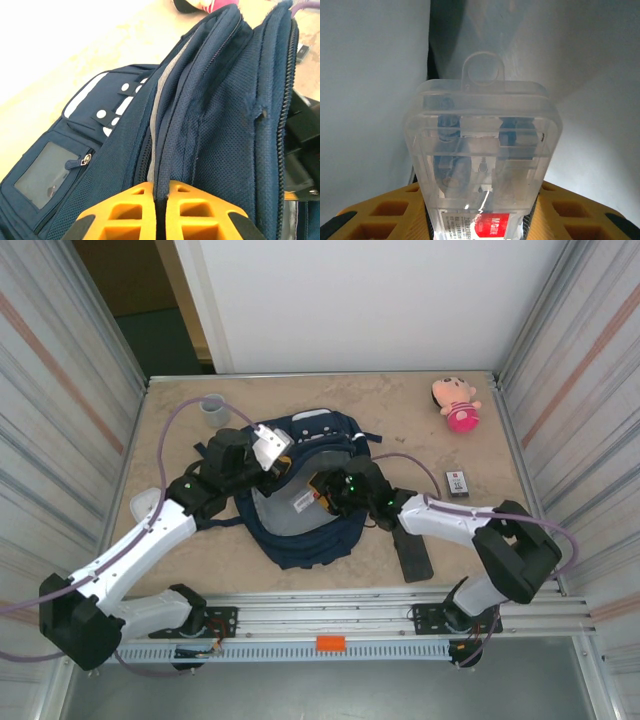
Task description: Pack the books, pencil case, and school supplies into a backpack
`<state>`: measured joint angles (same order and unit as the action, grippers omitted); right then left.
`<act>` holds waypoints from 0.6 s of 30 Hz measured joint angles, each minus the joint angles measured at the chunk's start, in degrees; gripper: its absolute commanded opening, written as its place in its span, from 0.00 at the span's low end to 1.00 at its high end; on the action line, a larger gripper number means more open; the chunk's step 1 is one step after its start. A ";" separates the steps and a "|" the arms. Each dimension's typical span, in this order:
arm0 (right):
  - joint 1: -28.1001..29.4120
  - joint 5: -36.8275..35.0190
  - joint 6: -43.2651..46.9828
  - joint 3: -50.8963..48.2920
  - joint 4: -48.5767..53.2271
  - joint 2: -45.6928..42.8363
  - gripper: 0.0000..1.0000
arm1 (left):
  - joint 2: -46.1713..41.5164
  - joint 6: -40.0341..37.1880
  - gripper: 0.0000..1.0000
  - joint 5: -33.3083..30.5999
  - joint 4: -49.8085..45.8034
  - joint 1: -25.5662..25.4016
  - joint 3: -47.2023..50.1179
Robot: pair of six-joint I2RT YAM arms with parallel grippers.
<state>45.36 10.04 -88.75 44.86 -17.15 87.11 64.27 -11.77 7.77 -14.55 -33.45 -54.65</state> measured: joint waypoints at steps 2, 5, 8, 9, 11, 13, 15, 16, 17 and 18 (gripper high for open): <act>-0.07 -0.83 -1.03 1.42 -1.31 1.99 0.41 | -0.02 0.44 0.01 0.42 0.33 0.13 0.00; -0.35 -1.49 -2.32 3.67 -4.11 6.10 0.43 | -0.02 1.07 0.01 1.25 0.85 0.39 0.00; -0.39 -2.12 -3.13 5.66 -6.05 10.27 0.51 | -0.02 1.55 0.01 1.57 1.18 0.63 0.00; -0.39 -2.38 -3.48 6.32 -6.36 11.56 0.55 | -0.02 1.62 0.01 1.73 1.16 0.72 0.00; -0.37 -2.62 -3.89 7.63 -7.17 14.01 0.62 | -0.02 1.75 0.01 1.88 1.20 0.98 0.00; -0.37 -2.64 -4.22 8.37 -8.02 15.69 0.65 | -0.02 1.79 0.01 2.21 1.38 1.44 0.00; -0.33 -2.67 -4.24 8.39 -8.22 16.04 0.65 | -0.07 1.79 0.01 2.38 1.38 1.75 0.00; -0.22 -2.64 -4.24 8.33 -8.33 16.04 0.64 | -0.11 1.77 0.01 2.58 1.38 1.92 0.00; -0.07 -2.73 -4.24 8.15 -8.59 15.96 0.63 | -0.15 1.77 0.01 2.73 1.38 2.03 0.00; 0.20 -2.78 -4.22 7.45 -8.81 15.67 0.62 | -0.22 1.77 0.01 2.80 1.40 2.29 0.00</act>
<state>45.56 7.27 -92.97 52.31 -25.96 102.78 64.05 -10.00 10.57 -13.15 -31.16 -54.65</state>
